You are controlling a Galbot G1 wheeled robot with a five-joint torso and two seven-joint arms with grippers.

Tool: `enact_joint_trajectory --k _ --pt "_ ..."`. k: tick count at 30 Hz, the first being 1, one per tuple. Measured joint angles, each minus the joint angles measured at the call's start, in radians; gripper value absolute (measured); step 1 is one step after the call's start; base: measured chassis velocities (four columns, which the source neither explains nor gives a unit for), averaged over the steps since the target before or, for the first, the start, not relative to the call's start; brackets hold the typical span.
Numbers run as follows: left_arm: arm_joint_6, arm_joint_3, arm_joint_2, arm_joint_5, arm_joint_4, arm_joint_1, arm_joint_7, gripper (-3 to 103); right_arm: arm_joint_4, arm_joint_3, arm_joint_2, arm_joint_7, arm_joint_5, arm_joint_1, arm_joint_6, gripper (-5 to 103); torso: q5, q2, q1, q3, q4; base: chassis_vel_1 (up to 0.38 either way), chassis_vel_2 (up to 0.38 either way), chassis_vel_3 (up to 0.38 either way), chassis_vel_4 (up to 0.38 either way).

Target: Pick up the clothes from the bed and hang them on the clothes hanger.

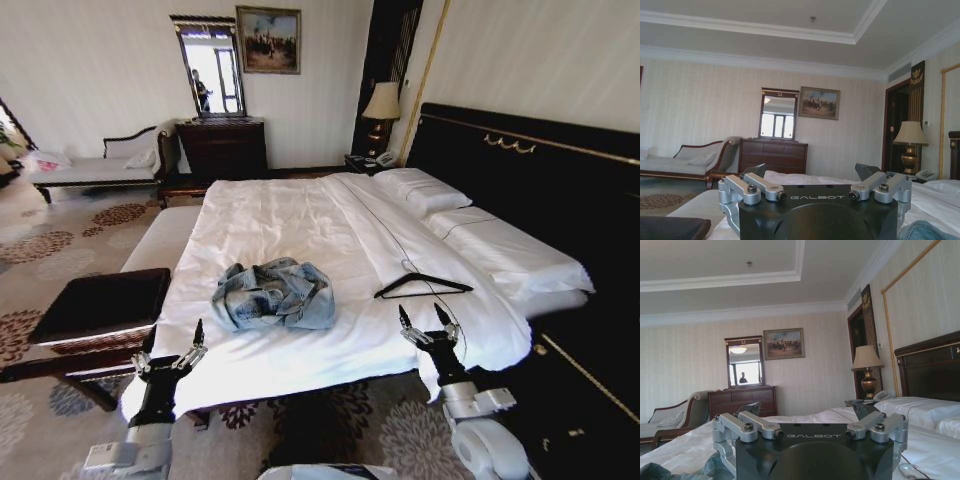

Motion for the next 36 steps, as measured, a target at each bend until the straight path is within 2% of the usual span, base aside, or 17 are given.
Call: enact_joint_trajectory --k 12,27,36 --pt "-0.001 -0.001 0.003 -0.002 0.001 -0.003 0.0 100 0.001 -0.001 -0.001 -0.006 0.0 -0.005 0.008 100 -0.0001 0.0 0.0 0.0 0.0 -0.116 0.098 0.127 -0.095" --pt "-0.002 -0.002 0.004 -0.006 0.013 -0.009 0.0 100 -0.008 -0.001 0.004 -0.021 -0.014 -0.005 0.013 100 0.0001 0.0 0.0 0.0 -0.0001 -0.153 0.01 0.159 -0.014" --pt "-0.003 -0.001 0.001 -0.005 0.017 -0.011 0.001 100 -0.017 -0.01 0.013 -0.033 -0.019 -0.004 0.038 100 -0.0001 0.0 0.0 0.0 0.0 -0.124 0.117 0.128 -0.105"
